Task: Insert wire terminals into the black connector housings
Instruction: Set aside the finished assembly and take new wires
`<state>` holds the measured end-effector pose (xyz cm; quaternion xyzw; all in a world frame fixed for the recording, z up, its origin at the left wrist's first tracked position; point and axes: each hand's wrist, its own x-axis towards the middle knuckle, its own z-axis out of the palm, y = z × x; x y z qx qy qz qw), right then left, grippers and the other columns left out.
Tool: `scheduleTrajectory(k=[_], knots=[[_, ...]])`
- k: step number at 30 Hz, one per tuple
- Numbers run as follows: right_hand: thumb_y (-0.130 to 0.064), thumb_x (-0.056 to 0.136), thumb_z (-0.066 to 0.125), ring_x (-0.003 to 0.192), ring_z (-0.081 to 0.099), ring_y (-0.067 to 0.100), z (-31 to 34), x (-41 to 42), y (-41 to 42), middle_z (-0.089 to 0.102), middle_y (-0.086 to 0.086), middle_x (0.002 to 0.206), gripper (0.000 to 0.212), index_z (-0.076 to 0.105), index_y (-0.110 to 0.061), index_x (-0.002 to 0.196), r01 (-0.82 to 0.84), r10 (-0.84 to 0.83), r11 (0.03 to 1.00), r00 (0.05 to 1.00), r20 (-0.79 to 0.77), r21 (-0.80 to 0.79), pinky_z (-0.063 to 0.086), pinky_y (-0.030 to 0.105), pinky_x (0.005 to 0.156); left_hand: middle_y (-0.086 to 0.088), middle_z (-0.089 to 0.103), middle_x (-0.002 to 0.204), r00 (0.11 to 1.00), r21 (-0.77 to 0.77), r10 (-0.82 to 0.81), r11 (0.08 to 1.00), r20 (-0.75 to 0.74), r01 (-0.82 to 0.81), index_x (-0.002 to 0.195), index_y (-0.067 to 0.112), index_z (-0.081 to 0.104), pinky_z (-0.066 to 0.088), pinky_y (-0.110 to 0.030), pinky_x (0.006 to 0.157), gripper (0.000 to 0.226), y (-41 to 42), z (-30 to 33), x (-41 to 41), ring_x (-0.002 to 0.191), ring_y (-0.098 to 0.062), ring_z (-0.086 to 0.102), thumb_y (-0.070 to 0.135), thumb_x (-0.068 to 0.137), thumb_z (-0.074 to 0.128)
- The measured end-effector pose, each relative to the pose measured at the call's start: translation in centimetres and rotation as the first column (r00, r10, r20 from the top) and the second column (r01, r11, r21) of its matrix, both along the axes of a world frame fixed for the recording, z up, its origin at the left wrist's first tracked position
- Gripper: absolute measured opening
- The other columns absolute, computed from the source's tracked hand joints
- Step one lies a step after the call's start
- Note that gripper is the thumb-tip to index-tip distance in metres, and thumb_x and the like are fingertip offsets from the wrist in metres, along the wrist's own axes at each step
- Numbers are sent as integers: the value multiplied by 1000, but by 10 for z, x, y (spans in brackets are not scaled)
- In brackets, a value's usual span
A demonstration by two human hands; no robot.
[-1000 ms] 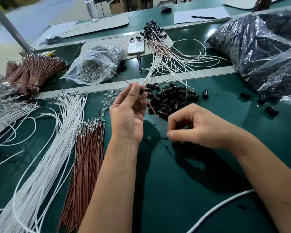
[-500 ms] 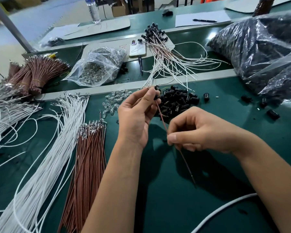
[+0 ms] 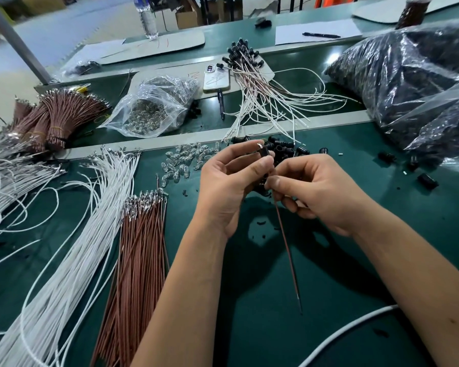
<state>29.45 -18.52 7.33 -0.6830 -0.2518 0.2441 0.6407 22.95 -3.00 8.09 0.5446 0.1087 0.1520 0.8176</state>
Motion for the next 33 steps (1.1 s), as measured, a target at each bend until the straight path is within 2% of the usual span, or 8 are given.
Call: scheduleTrajectory(k=[4, 7, 13, 17, 21, 25, 29, 33], knots=[[-10, 96, 71, 45, 47, 9, 0, 0, 0, 62, 8, 66, 15, 71, -5, 82, -3, 3, 1000, 1000, 9, 0, 28, 17, 37, -13, 77, 91, 1000, -21, 15, 1000, 12, -15, 98, 5, 69, 59, -28, 70, 35, -2, 1, 0, 71, -20, 71, 12, 65, 80], [-12, 95, 73, 45, 46, 10, -1, 0, 1, 61, 8, 65, 15, 72, -7, 81, -3, 3, 1000, 1000, 4, 25, 27, 16, 37, -14, 77, 93, 1000, -2, 16, 1000, 25, -16, 93, 8, 70, 58, -32, 73, 31, -1, 1, -1, 72, -21, 71, 11, 64, 81], [-33, 83, 79, 46, 45, 13, -3, 0, 2, 58, 11, 63, 21, 73, -15, 76, 15, -17, 999, 998, 61, 29, 30, 17, 39, -15, 77, 93, 999, 16, 9, 1000, 53, -9, 90, 10, 71, 59, -32, 75, 30, 0, 2, -2, 73, -23, 71, 10, 63, 83], [-28, 89, 74, 46, 48, 7, -4, 1, 1, 62, -1, 62, 15, 76, -15, 82, 0, -7, 998, 995, 101, 61, 33, 17, 40, -15, 77, 94, 998, 24, 19, 999, 53, -20, 89, 12, 73, 57, -33, 78, 28, -1, 3, -2, 76, -22, 71, 11, 63, 83], [-29, 93, 69, 47, 44, 11, -4, 0, 2, 59, -1, 60, 14, 78, -20, 87, 13, -27, 997, 982, 185, 74, 33, 20, 42, -19, 76, 99, 999, 28, 37, 999, 33, -38, 90, 12, 73, 54, -36, 83, 32, 0, 4, -2, 84, -26, 70, 16, 61, 86], [-30, 95, 69, 47, 43, 13, -4, 0, 2, 58, 0, 59, 15, 79, -20, 89, 9, -25, 997, 977, 210, 78, 33, 22, 42, -18, 77, 97, 999, 28, 27, 999, 30, -28, 88, 12, 74, 57, -34, 80, 25, -1, 4, -2, 82, -24, 71, 9, 67, 86], [-28, 95, 70, 48, 42, 15, -3, 0, 1, 57, 1, 58, 14, 78, -19, 87, 26, -43, 997, 967, 251, 72, 32, 23, 43, -16, 77, 96, 999, 27, 28, 999, 41, -29, 90, 11, 73, 58, -32, 79, 28, -1, 4, -2, 82, -24, 72, 12, 64, 84], [-13, 97, 72, 46, 45, 1, -2, 1, -1, 58, -12, 55, 15, 76, -14, 83, 11, -27, 999, 951, 307, 53, 34, 12, 47, -13, 78, 91, 998, 2, 50, 999, 47, -50, 88, 10, 73, 56, -24, 67, 24, -1, 6, -2, 72, -17, 70, 10, 66, 81]])
